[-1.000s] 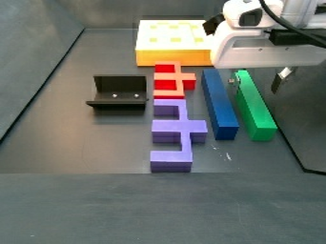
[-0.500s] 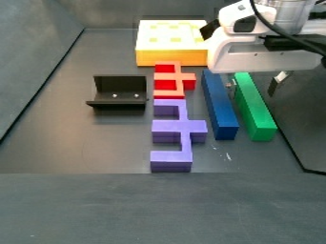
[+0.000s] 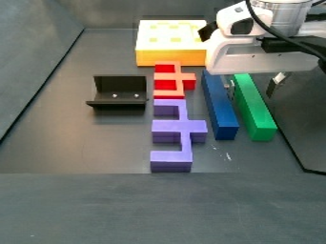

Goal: Pick up the green object. Move up. Move to above the board. Insert the green object.
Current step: Pick up the green object.

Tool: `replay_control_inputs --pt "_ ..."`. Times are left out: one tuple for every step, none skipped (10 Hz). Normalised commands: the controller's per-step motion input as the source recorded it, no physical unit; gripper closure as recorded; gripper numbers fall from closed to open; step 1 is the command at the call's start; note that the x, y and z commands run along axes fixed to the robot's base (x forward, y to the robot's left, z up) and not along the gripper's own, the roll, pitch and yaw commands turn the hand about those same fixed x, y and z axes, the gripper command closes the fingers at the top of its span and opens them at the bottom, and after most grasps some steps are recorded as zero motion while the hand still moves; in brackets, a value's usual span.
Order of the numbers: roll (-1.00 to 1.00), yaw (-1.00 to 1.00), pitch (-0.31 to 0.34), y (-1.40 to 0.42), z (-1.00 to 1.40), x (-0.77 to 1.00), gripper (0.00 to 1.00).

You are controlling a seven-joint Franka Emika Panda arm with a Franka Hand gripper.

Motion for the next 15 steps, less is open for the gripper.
replay_control_inputs --pt "0.0 0.0 -0.073 -0.05 -0.1 0.0 0.0" --pt "0.0 0.0 -0.051 -0.01 -0.11 0.0 0.0" --pt "0.0 0.0 0.0 0.0 0.0 0.0 0.0" --pt "0.0 0.0 0.0 0.0 0.0 0.0 1.0" --pt "0.0 0.0 0.0 0.0 0.0 0.0 1.0" --pt "0.0 0.0 0.0 0.0 0.0 0.0 1.0" --pt "0.0 0.0 0.0 0.0 0.0 0.0 1.0" --pt "0.0 0.0 0.0 0.0 0.0 0.0 1.0" --pt "0.0 0.0 0.0 0.0 0.0 0.0 1.0" --pt "0.0 0.0 0.0 0.0 0.0 0.0 1.0" --pt "0.0 0.0 0.0 0.0 0.0 0.0 1.0" --pt "0.0 0.0 0.0 0.0 0.0 0.0 1.0" --pt "0.0 0.0 0.0 0.0 0.0 0.0 1.0" --pt "0.0 0.0 0.0 0.0 0.0 0.0 1.0" --pt "0.0 0.0 0.0 0.0 0.0 0.0 1.0"
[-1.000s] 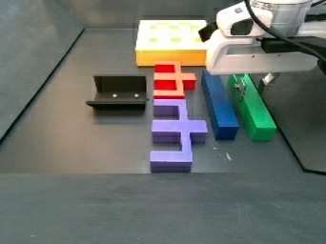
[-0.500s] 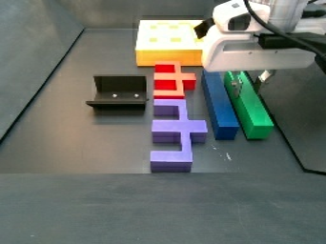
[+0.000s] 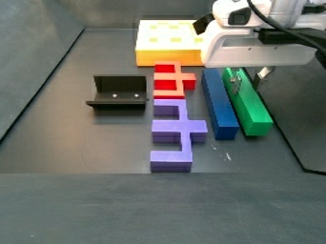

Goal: Pick up the green object. Move up. Move to above the board. Insert the green object.
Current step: Pick up the green object, then move up, then move to above the board.

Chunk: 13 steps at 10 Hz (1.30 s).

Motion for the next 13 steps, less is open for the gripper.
replay_control_inputs --pt "0.0 0.0 0.0 0.0 0.0 0.0 1.0" --pt "0.0 0.0 0.0 0.0 0.0 0.0 1.0" --pt "0.0 0.0 0.0 0.0 0.0 0.0 1.0" --pt "0.0 0.0 0.0 0.0 0.0 0.0 1.0" --pt "0.0 0.0 0.0 0.0 0.83 0.0 1.0" --pt "0.0 0.05 -0.006 -0.02 0.86 -0.03 1.0" --pt "0.0 0.05 0.018 -0.02 0.63 -0.08 1.0" --pt "0.02 0.04 0.008 -0.01 0.44 -0.07 1.0" --pt "0.0 0.0 0.0 0.0 1.4 0.0 1.0" --pt "0.0 -0.01 0.043 0.0 1.4 -0.01 1.0" --pt "0.01 0.0 0.049 -0.01 1.4 -0.05 1.0" --pt "0.02 0.0 0.028 0.0 1.4 -0.05 1.0" --pt "0.0 0.0 0.061 0.01 1.4 0.04 1.0"
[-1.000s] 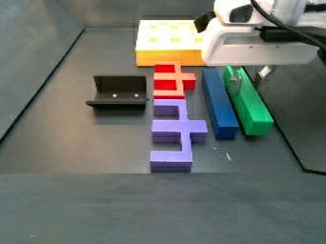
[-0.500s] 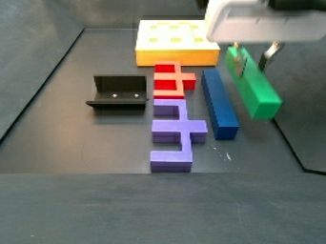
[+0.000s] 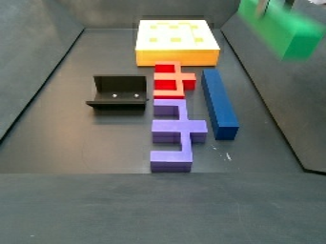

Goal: Pick up the green object. Move up. Move to above the board. Insert the green object.
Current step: Move to above the board.

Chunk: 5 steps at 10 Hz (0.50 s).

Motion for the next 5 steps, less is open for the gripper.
replay_control_inputs --pt "-0.01 0.0 0.096 0.01 1.4 0.06 1.0" --pt "-0.01 0.0 0.093 0.0 0.73 0.04 1.0" --pt "0.0 0.0 0.055 0.0 0.23 0.04 1.0" --pt "0.08 -0.18 0.179 -1.4 0.2 0.73 1.0" --pt "0.11 -0.13 0.213 -1.4 0.19 0.73 1.0"
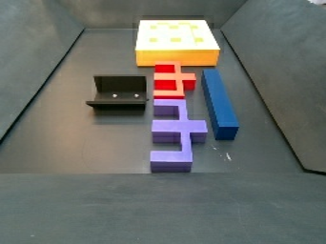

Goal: Pick up the green object. Move up. Move to above the board. Insert the green object.
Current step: Move to above the board, then insert the green object.

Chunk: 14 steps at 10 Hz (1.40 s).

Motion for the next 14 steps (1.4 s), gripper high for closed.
replay_control_inputs --pt "0.11 -0.08 0.238 -1.4 0.19 0.76 1.0" --pt "-0.03 -0.04 0.237 -1.4 0.2 0.79 1.0" --pt "-0.02 -0.02 0.21 -1.4 0.21 0.79 1.0" --pt "0.03 0.01 0.183 -1.4 0.21 0.79 1.0" --pt "-0.01 0.0 0.149 -1.4 0.22 0.82 1.0" --pt "0.01 0.0 0.154 -1.4 0.22 0.85 1.0" --pt "0.03 0.01 0.163 -1.4 0.22 0.88 1.0" --pt "0.06 0.01 0.179 -0.51 0.09 0.38 1.0" --pt "0.06 0.01 0.15 -0.21 0.05 0.19 1.0" --pt "0.0 0.0 -0.01 0.0 0.0 0.0 1.0" --pt "-0.02 0.0 -0.016 0.0 -0.02 0.0 1.0" --pt "-0.01 0.0 0.0 0.0 -0.03 0.0 1.0" --pt "-0.01 0.0 -0.006 0.0 -0.02 0.0 1.0" --pt "0.0 0.0 0.0 -0.01 -0.02 0.0 1.0"
